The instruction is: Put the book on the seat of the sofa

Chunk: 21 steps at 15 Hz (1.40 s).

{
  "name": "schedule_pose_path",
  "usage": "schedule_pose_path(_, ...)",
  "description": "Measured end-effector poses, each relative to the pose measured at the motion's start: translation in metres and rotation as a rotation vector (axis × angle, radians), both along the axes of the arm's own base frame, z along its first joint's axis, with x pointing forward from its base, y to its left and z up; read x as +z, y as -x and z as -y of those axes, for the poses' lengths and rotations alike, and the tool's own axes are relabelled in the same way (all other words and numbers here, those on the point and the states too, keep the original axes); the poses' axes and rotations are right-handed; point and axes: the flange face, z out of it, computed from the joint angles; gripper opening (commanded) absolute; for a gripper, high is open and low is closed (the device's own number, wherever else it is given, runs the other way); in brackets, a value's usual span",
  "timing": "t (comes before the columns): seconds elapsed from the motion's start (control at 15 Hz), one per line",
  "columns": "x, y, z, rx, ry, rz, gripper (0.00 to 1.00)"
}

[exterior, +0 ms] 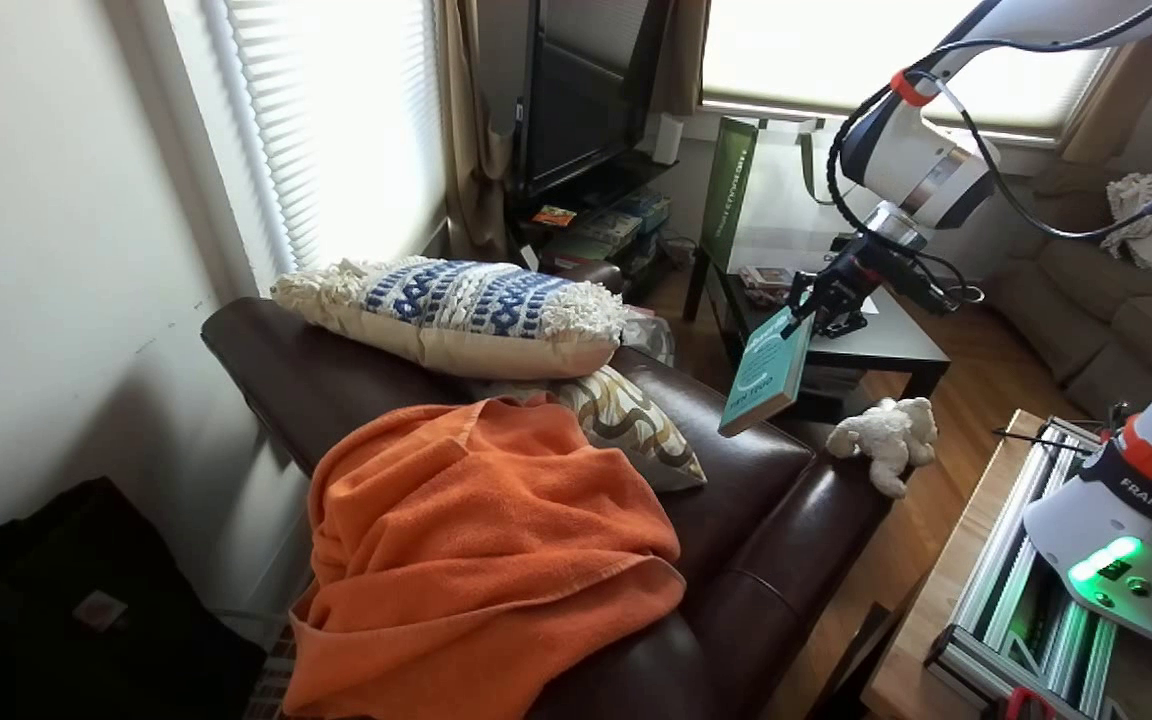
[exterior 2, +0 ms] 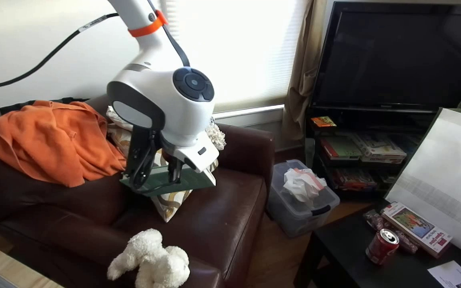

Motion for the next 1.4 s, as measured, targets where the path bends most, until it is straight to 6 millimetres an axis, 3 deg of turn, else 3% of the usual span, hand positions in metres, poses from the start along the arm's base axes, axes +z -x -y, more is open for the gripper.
schedule_pose_path(0.13,0.0,-0.004,-0.032,0.023,0.034,-0.018,0.07)
schedule_pose_path(0.47,-0.005,-0.018,-0.136,0.055,0.057,-0.104,0.07)
schedule_pose_path(0.67,-0.021,-0.013,-0.168,-0.008,0.065,-0.207,0.07)
schedule_pose_path(0.93,-0.037,-0.013,-0.173,-0.097,0.05,-0.256,0.07)
schedule_pose_path(1.0,-0.036,-0.017,-0.169,-0.127,0.044,-0.233,0.27)
schedule_pose_path(1.13,-0.033,-0.027,-0.157,-0.185,0.018,-0.198,0.27)
schedule_pose_path(1.2,-0.031,-0.029,-0.152,-0.2,0.014,-0.19,0.07)
schedule_pose_path(1.4,-0.032,-0.03,-0.146,-0.214,0.014,-0.192,0.07)
